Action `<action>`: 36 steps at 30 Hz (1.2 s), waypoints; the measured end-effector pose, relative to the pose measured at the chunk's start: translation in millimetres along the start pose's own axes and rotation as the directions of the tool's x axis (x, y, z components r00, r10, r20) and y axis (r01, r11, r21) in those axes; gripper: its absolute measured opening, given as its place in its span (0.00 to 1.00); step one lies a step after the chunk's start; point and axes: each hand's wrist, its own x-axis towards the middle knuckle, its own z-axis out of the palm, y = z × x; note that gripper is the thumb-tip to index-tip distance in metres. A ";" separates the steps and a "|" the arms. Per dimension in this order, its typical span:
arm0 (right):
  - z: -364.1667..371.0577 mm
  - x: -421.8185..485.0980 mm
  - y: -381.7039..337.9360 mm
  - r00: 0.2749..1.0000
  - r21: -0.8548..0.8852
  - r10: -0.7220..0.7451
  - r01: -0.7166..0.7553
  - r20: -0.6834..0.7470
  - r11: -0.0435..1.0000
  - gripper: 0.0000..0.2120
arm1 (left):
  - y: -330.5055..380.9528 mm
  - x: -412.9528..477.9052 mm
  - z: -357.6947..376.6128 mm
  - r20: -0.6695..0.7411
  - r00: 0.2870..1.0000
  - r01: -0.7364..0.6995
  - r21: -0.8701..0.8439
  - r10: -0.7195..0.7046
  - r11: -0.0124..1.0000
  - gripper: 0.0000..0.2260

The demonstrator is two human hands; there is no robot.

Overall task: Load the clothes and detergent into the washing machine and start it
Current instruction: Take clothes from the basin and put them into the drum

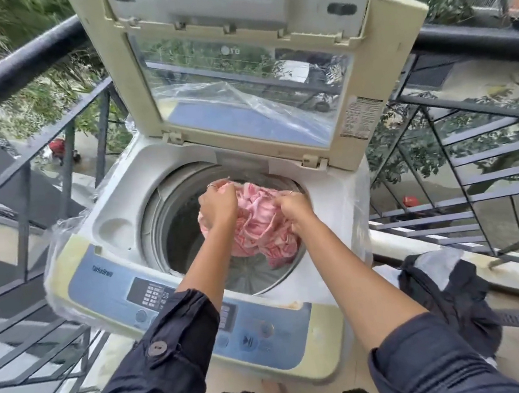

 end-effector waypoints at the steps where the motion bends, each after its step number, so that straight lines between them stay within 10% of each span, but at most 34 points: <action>1: -0.2 -2.2 1.5 1.000 -0.009 0.008 -0.008 0.007 1.000 0.13 | -1.0 0.6 0.2 -0.008 1.000 0.000 -0.009 0.000 1.000 0.12; 22: -127.1 -29.5 14.1 0.920 0.084 -0.356 0.373 -0.163 0.924 0.08 | 43.9 -128.9 97.2 -0.019 0.947 -0.316 -0.231 0.320 0.920 0.10; 36: -343.2 -30.8 109.8 0.921 0.171 -0.187 0.256 -0.341 0.951 0.12 | 7.5 -263.9 273.5 0.225 0.877 -0.404 -0.139 0.426 0.904 0.13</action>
